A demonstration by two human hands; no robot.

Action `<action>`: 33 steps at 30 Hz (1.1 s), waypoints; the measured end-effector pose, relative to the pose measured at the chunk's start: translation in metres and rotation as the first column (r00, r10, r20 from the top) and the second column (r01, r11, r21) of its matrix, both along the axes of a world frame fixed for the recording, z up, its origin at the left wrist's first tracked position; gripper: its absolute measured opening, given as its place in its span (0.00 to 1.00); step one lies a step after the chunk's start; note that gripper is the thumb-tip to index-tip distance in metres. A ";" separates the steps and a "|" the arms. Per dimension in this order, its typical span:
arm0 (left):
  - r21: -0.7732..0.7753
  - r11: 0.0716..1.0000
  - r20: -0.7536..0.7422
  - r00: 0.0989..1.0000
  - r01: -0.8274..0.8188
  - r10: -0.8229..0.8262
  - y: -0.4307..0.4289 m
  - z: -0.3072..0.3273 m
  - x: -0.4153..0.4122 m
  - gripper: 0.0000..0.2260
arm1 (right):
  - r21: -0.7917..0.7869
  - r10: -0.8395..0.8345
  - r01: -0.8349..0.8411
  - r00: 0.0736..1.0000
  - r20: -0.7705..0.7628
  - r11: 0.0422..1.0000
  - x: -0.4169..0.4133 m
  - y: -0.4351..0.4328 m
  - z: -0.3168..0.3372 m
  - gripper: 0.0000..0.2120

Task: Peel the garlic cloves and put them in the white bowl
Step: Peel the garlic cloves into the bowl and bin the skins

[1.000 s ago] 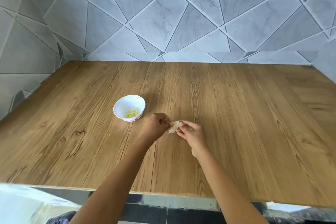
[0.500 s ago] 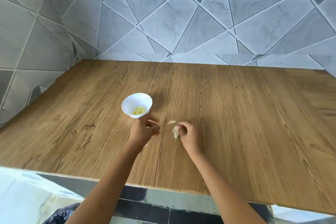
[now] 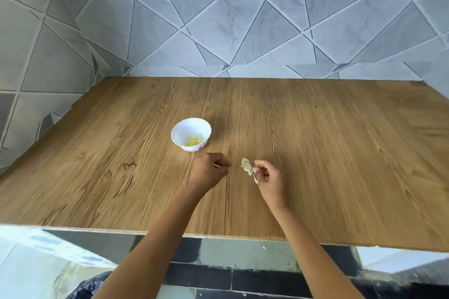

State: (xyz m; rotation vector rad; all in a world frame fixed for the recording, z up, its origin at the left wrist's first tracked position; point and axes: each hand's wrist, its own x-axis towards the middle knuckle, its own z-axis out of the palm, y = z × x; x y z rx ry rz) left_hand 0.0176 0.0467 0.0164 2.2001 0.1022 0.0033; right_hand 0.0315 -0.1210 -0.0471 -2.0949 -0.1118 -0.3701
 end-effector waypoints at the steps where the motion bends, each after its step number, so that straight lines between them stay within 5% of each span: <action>1: 0.022 0.999 0.020 0.999 0.040 -0.041 -0.003 -0.001 0.003 0.08 | 0.009 -0.008 0.008 1.000 0.005 1.000 -0.005 -0.002 0.001 0.10; 6: 0.200 0.958 0.075 0.972 0.206 -0.225 -0.026 -0.006 0.005 0.08 | -0.002 -0.101 0.101 0.994 0.052 0.995 -0.036 -0.016 0.005 0.11; 10: 0.345 0.869 0.101 0.906 0.355 -0.410 -0.046 -0.010 0.007 0.08 | -0.217 -0.153 0.177 0.981 0.123 0.960 -0.054 -0.030 0.002 0.12; 14: 0.542 0.755 0.051 0.882 0.370 -0.468 -0.055 -0.021 0.011 0.07 | -0.406 -0.192 0.214 0.977 0.096 0.888 -0.063 -0.036 -0.010 0.16; 20: 0.662 0.681 0.100 0.863 0.313 -0.494 -0.055 -0.022 0.005 0.07 | -0.471 -0.209 0.213 0.976 0.061 0.856 -0.062 -0.035 -0.015 0.17; 27: 0.320 0.927 0.099 0.967 0.194 -0.236 -0.002 -0.001 0.002 0.05 | -0.470 -0.099 0.139 0.989 0.107 0.872 -0.058 -0.005 -0.007 0.19; 33: 0.131 0.991 -0.044 0.999 0.033 -0.028 0.058 0.009 -0.013 0.08 | -0.497 0.127 -0.062 0.987 0.099 0.865 -0.052 0.054 -0.008 0.18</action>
